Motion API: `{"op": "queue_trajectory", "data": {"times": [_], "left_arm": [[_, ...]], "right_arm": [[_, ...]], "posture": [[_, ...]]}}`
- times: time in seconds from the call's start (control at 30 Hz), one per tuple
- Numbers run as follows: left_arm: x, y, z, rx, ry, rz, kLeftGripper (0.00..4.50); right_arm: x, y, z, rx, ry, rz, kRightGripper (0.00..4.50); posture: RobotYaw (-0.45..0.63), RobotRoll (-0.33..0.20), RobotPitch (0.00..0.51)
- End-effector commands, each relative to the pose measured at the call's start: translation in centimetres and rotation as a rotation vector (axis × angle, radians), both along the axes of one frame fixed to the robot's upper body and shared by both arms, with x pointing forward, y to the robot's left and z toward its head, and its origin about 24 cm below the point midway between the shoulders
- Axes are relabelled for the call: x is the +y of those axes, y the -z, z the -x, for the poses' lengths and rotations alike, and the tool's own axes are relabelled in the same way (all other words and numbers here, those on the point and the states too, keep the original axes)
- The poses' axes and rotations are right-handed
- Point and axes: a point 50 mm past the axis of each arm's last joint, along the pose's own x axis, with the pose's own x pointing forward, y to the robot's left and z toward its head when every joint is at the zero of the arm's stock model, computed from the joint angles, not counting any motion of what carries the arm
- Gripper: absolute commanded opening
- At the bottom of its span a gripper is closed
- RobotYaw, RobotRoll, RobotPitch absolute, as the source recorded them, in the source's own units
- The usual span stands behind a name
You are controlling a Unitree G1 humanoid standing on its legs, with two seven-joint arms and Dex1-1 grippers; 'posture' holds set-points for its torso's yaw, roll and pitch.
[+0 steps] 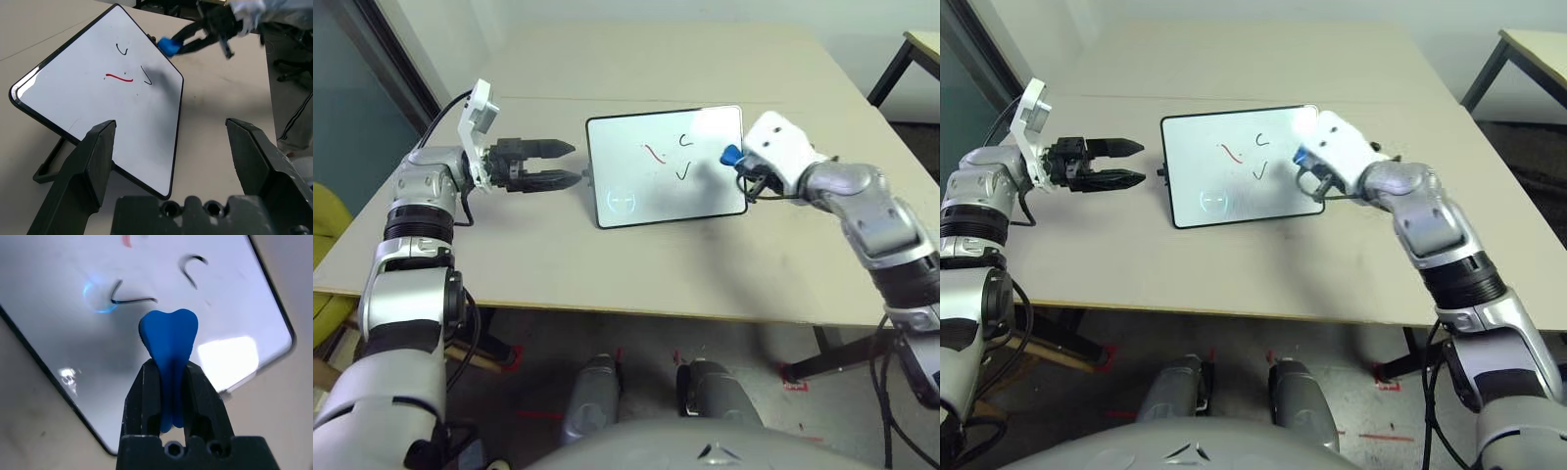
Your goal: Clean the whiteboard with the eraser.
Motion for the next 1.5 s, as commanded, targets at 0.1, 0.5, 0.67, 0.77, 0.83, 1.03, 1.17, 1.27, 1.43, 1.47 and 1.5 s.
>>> {"op": "queue_trajectory", "data": {"times": [0.1, 0.5, 0.67, 0.77, 0.83, 1.03, 1.17, 1.27, 1.43, 1.47, 1.5], "left_arm": [[-0.2, -0.4, 0.0, -0.015, 0.016, -0.01, 4.5], [-0.2, -0.8, -0.1, -0.024, 0.015, -0.015, 4.5], [-0.2, -0.9, -0.2, -0.028, 0.016, -0.015, 4.5], [-0.3, -1.0, -0.2, -0.031, 0.016, -0.014, 4.5], [-0.2, -1.0, -0.2, -0.031, 0.015, -0.013, 4.5], [-0.2, -1.1, -0.2, -0.031, 0.013, -0.013, 4.5], [-0.1, -1.1, -0.2, -0.032, 0.011, -0.012, 4.5], [-0.1, -1.1, -0.2, -0.031, 0.01, -0.013, 4.5], [-0.1, -1.1, -0.2, -0.031, 0.01, -0.013, 4.5], [-0.2, -1.1, -0.2, -0.03, 0.011, -0.012, 4.5], [-0.2, -1.1, -0.2, -0.03, 0.011, -0.012, 4.5]], "right_arm": [[0.8, 1.4, -1.0, -0.054, -0.029, 0.119, 0.38], [2.2, 2.4, -2.3, -0.103, -0.055, 0.255, 0.38], [3.9, 2.1, -2.3, -0.119, -0.103, 0.245, 0.38], [4.8, 2.0, -2.2, -0.128, -0.13, 0.242, 0.38], [5.7, 1.8, -2.2, -0.137, -0.155, 0.235, 0.38], [7.0, 1.6, -2.1, -0.144, -0.188, 0.225, 0.38], [6.2, 2.0, -2.3, -0.129, -0.169, 0.241, 0.38], [4.4, 2.4, -2.5, -0.101, -0.122, 0.267, 0.38], [1.9, 2.5, -2.8, -0.082, -0.058, 0.302, 0.38], [1.3, 2.4, -2.9, -0.076, -0.042, 0.305, 0.38], [0.9, 2.4, -2.9, -0.07, -0.029, 0.307, 0.38]], "posture": [[0.16, 0.0, 0.041], [0.16, 0.0, 0.038], [0.16, 0.0, 0.037], [0.16, 0.0, 0.037], [0.16, 0.0, 0.037], [0.16, 0.0, 0.039], [0.17, 0.0, 0.039], [0.17, 0.0, 0.039], [0.16, 0.0, 0.04], [0.16, 0.0, 0.042], [0.16, 0.0, 0.042]]}}
